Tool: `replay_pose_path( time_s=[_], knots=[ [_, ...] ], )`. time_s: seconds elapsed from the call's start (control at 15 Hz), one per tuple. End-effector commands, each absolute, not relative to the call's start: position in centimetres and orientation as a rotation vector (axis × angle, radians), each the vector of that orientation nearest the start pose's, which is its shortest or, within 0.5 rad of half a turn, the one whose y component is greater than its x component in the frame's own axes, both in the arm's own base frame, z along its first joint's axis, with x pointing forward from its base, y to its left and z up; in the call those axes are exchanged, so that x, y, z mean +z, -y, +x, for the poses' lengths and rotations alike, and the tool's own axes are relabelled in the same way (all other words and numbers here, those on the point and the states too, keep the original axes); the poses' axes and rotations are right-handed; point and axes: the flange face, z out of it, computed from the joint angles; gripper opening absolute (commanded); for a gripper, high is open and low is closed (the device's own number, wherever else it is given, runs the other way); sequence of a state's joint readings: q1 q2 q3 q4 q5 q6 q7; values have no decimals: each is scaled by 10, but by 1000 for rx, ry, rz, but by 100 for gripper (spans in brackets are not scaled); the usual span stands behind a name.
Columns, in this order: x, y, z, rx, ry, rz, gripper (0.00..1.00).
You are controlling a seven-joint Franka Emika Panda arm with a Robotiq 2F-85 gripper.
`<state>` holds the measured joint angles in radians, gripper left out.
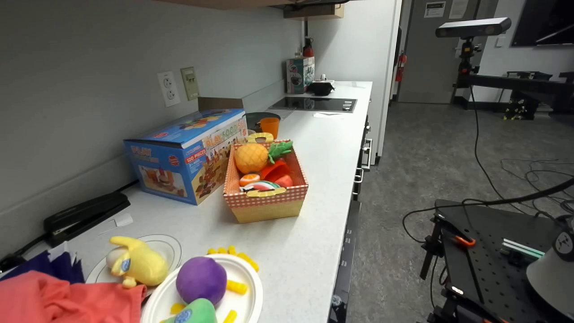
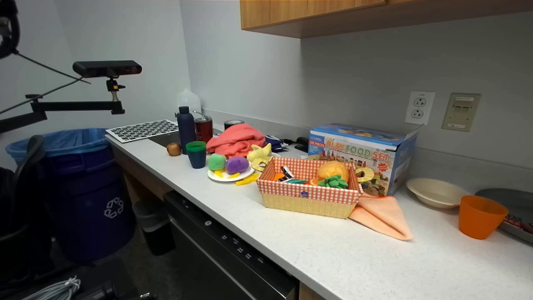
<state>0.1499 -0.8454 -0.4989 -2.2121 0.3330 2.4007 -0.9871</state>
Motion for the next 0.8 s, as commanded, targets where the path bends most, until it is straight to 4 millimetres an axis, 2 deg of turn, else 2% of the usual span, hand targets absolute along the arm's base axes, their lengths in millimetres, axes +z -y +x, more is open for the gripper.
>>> replay_pose_path(
  time_s=[0.0, 0.33, 0.73],
  knots=[
    [736, 216, 308, -1682, 596, -2555, 100],
    [735, 219, 311, -1681, 562, -2552, 100],
    [718, 230, 341, -1678, 466, -2555, 100]
  ],
)
